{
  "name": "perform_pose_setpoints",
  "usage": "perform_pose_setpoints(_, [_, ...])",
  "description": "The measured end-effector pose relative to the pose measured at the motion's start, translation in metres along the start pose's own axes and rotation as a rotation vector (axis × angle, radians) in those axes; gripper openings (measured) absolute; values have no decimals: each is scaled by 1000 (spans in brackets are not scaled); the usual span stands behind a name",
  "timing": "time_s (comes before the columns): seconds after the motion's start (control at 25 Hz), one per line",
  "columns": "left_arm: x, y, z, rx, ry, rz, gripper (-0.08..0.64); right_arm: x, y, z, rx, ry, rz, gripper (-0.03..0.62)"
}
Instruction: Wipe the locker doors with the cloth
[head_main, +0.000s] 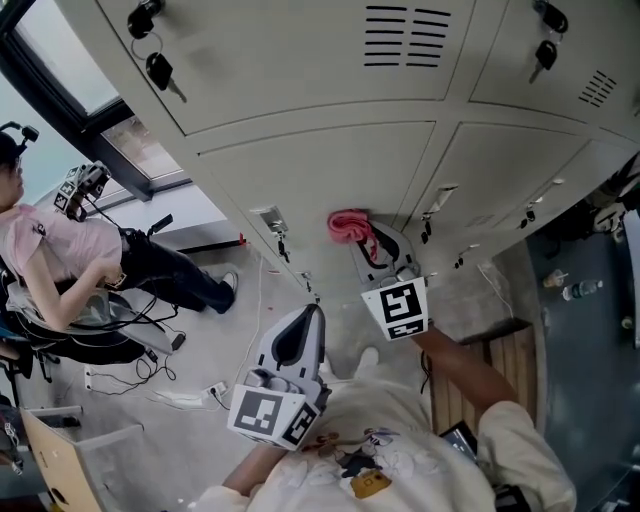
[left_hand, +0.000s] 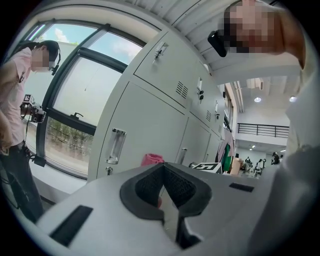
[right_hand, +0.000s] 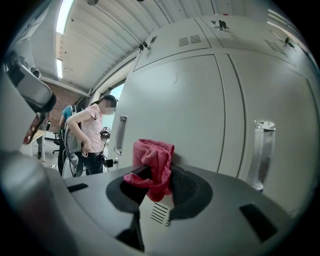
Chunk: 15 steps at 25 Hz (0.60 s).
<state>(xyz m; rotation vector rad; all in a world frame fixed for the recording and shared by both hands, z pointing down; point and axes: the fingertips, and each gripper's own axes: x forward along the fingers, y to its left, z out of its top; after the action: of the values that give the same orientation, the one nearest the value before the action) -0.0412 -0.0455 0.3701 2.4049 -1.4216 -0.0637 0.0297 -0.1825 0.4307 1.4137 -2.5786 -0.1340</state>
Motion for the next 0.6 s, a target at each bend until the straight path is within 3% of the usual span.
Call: perform_pose_setpoints(0.6, [2,-5,-6,-7,14,-19,6,-33,-66,-28,2,51,-151,107])
